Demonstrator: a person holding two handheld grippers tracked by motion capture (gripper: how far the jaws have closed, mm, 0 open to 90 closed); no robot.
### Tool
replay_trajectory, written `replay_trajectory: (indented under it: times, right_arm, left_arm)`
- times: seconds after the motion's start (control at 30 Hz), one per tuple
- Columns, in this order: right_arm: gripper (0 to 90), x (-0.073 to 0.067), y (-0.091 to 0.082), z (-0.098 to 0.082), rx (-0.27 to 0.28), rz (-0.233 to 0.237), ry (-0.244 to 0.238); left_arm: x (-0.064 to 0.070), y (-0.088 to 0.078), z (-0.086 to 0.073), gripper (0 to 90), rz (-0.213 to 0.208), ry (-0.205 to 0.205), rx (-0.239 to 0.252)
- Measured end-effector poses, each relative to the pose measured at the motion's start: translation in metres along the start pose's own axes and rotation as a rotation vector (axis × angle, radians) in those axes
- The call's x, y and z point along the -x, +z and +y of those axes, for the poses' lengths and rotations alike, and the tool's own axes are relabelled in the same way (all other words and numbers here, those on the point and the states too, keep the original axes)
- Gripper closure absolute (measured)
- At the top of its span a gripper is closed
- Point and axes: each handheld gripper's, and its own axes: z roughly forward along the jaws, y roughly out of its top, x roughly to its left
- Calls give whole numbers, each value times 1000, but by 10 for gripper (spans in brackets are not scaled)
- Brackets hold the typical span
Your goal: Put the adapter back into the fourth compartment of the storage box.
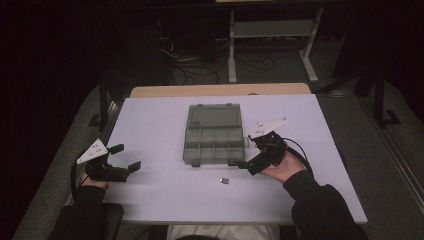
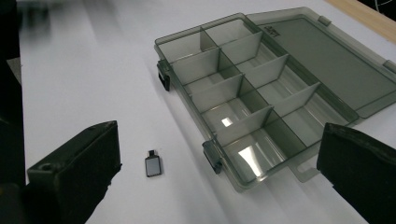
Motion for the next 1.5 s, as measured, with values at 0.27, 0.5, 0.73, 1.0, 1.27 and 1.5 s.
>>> replay_trajectory:
  times: [0.27,0.5,0.73,1.0,1.27,1.5]
  right_arm:
    - [0,-6,14,4,-37,39,-24]
    - [0,-10,23,6,-55,63,-32]
    - [0,-14,33,7,-83,83,-47]
    - [0,-18,44,5,-119,105,-65]
    - [0,-23,53,3,-152,128,-79]
    - [0,-27,56,2,-166,139,-88]
  left_arm:
    - [0,0,0,0,0,0,0]
    - [0,0,0,0,-1,1,0]
    - [0,0,0,0,-1,0,0]
    - [0,0,0,0,-2,1,0]
    - [0,0,0,0,-2,1,1]
    - [0,0,0,0,-3,0,1]
